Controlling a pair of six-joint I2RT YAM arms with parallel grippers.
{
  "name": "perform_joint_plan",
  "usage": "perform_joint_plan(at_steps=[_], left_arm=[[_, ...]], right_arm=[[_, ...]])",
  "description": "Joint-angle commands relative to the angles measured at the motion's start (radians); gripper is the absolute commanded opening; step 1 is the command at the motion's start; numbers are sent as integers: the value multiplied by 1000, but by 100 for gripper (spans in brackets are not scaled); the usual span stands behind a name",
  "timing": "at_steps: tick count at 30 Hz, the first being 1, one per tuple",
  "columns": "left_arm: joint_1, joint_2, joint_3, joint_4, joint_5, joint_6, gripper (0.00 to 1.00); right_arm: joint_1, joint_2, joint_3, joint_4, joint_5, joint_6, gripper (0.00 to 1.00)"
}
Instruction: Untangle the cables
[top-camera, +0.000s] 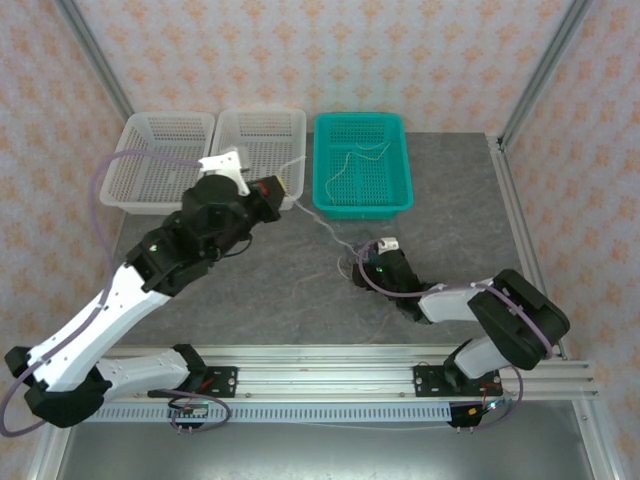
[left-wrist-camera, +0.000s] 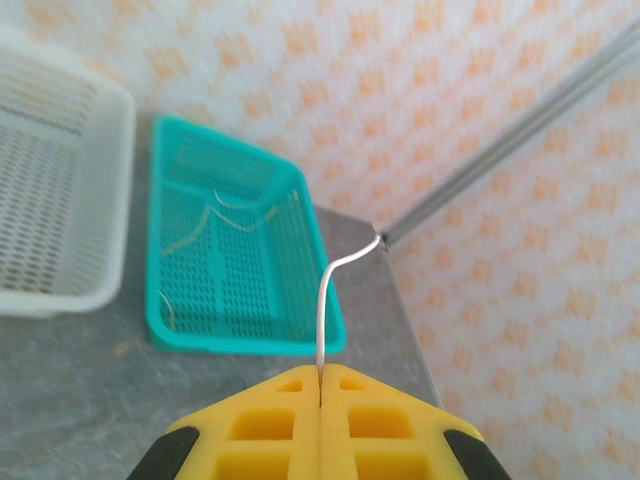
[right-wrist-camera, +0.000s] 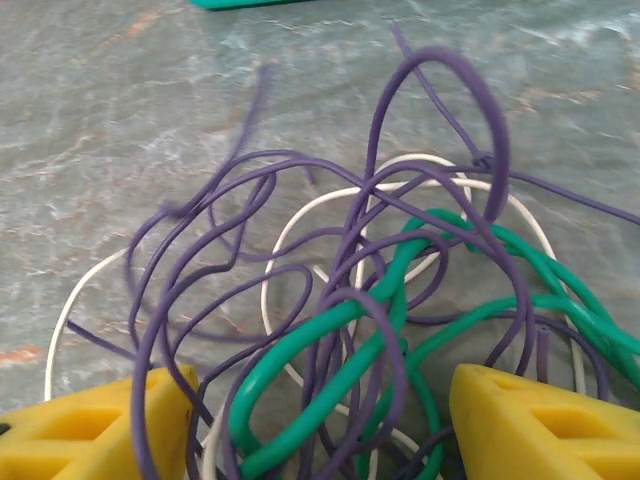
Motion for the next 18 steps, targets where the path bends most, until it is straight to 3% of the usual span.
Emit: perform_joint_plan(at_steps=[1,4,7,12,15,18], left_arm=[[20,-24,23,-76,-97,36,0],[23,-17,19,-59,-77,42,0],[22,13,5,-24,-22,50,0],[22,88,3,3,40,59,0],[22,115,4,27,83,63,0],[22,131,11,45,121,64,0]], right_arm=[[-11,-90,-29,-44,69,56,70],[-12,-218,-15,-115,3,21,81],[-11,-387,-14,-117,-145,-32,93],[-2,-618,19,-78,-411,-132,99],[9,-619,94,-89,-497,-182,99],[10,-546,150,-34,-492,-182,99]])
